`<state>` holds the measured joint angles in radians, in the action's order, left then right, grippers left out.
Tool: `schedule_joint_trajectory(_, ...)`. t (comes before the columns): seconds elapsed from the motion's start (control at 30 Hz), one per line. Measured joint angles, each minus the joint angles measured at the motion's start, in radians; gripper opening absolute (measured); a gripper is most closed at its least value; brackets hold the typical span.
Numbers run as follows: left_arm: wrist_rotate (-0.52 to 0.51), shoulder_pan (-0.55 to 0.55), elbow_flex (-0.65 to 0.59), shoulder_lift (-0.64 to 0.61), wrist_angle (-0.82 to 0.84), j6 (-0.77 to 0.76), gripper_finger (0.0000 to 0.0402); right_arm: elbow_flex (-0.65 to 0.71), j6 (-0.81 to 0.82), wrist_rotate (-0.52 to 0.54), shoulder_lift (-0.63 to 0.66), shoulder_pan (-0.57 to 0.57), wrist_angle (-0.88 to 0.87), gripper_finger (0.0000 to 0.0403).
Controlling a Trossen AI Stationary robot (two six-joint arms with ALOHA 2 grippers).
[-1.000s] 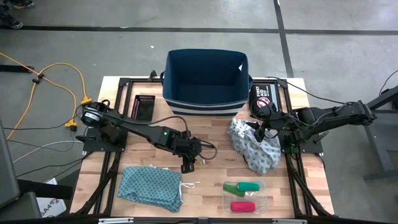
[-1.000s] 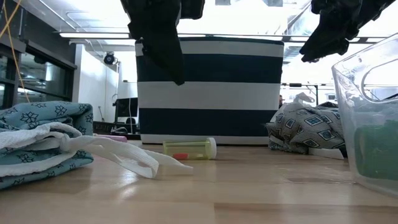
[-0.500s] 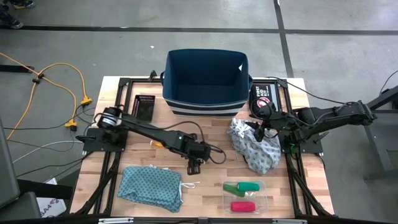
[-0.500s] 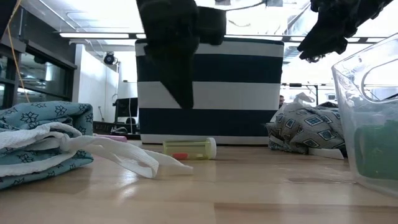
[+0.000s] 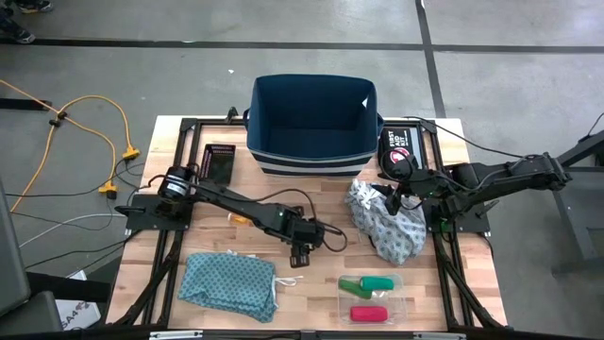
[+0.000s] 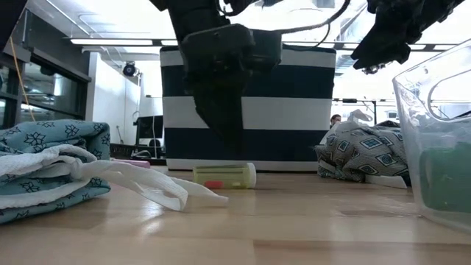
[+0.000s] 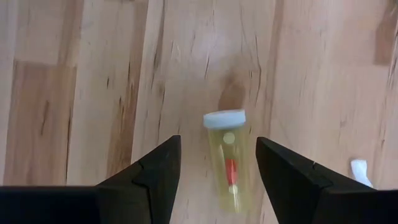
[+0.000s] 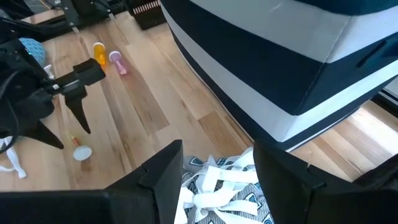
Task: Pick & Place Medicine items
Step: Put the transparent yellow medicine bottle into the black bin
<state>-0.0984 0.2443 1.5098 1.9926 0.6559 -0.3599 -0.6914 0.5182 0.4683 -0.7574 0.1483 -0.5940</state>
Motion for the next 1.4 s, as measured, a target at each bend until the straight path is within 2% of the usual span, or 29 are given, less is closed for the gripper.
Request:
schedule_joint_trajectory(0.6, 0.025, 0.006, 0.000, 0.070, -0.037, -0.045, 0.0199, 0.000, 0.000, 0.000, 0.000, 0.000, 0.001, 0.0184)
schedule_joint_trajectory(1.13, 0.023, 0.006, 0.000, 0.072, -0.032, -0.056, 0.0198, 0.001, 0.000, 0.000, 0.000, 0.000, 0.008, 0.0184)
schedule_joint_trajectory(1.4, 0.022, 0.006, 0.000, 0.072, -0.032, -0.056, 0.0160, 0.001, 0.000, 0.000, 0.000, 0.000, 0.008, 0.0184)
